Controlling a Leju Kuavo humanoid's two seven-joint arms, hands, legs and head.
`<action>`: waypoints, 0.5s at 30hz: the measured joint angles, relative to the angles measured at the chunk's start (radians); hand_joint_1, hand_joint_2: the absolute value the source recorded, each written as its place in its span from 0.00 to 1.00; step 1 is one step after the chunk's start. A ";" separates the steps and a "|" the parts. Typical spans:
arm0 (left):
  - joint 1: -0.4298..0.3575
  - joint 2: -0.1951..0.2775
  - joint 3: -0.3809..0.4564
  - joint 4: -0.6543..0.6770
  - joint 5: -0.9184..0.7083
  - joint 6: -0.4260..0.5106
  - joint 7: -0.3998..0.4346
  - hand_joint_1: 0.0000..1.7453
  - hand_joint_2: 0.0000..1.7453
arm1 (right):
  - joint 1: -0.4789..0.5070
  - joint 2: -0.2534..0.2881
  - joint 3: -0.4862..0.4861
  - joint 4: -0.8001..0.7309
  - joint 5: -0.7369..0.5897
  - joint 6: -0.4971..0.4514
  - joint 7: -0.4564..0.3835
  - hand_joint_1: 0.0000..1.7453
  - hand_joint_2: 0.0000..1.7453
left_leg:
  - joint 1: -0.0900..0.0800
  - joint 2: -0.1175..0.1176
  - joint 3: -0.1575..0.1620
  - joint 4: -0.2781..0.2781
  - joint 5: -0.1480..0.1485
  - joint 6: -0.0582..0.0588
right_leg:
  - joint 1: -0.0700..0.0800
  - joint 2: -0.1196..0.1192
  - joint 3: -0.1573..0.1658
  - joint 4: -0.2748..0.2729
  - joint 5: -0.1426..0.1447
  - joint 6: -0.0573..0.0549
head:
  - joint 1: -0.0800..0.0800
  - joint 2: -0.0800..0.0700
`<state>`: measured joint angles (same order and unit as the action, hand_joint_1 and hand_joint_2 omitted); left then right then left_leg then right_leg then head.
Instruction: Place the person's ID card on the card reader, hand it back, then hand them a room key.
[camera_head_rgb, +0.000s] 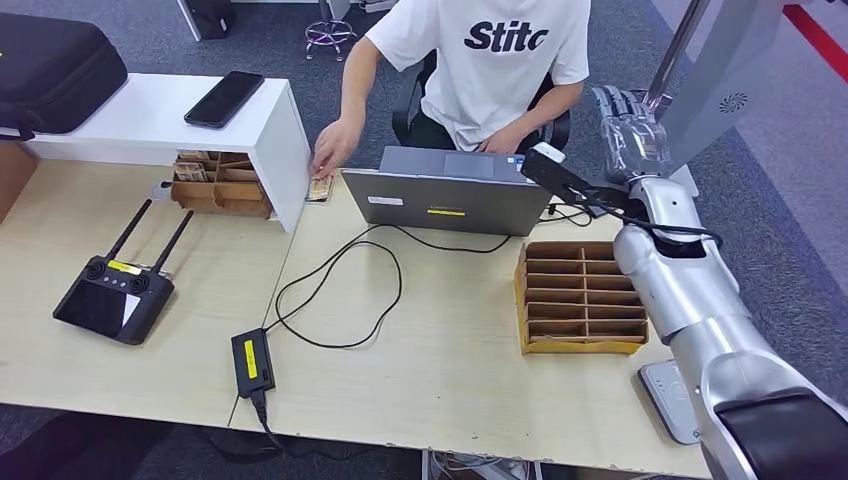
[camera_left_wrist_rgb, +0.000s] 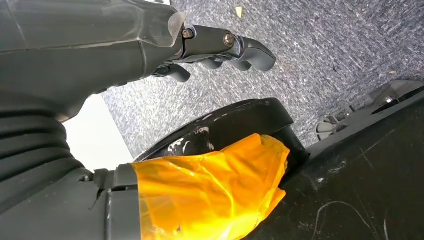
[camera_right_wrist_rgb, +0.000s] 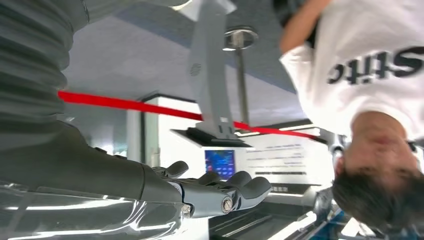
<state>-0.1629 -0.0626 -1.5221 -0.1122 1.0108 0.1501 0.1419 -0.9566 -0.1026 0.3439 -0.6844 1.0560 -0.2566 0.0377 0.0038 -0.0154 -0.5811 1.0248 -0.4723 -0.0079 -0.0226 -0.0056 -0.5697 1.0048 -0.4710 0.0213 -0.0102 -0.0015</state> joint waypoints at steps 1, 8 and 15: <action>0.001 0.000 0.000 0.000 0.009 0.001 -0.001 0.00 1.00 | 0.024 -0.001 -0.011 -0.043 -0.053 0.017 -0.022 0.00 1.00 | 0.000 0.000 0.000 0.000 0.000 0.000 | 0.000 0.000 0.000 0.000 0.000 0.000 | 0.000 0.000; 0.009 -0.005 0.002 0.000 0.076 0.013 -0.017 0.00 1.00 | 0.305 -0.072 -0.079 -0.431 -0.426 0.155 -0.136 0.00 1.00 | 0.000 -0.005 -0.001 0.000 -0.001 0.000 | 0.000 -0.005 0.000 -0.001 -0.002 0.000 | 0.000 0.000; 0.019 -0.010 0.013 0.000 0.117 0.029 -0.039 0.00 1.00 | 0.634 -0.168 -0.151 -0.730 -0.455 0.112 -0.192 0.00 1.00 | 0.000 -0.006 -0.002 0.000 -0.004 0.002 | 0.000 -0.006 0.000 -0.002 -0.004 0.001 | 0.000 0.000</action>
<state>-0.1441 -0.0724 -1.5092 -0.1122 1.1280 0.1787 0.1030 -0.3223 -0.2710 0.1927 -1.4148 0.6012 -0.1448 -0.1541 0.0035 -0.0215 -0.5833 1.0250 -0.4763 -0.0059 -0.0229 -0.0115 -0.5693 1.0032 -0.4749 0.0222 -0.0101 -0.0015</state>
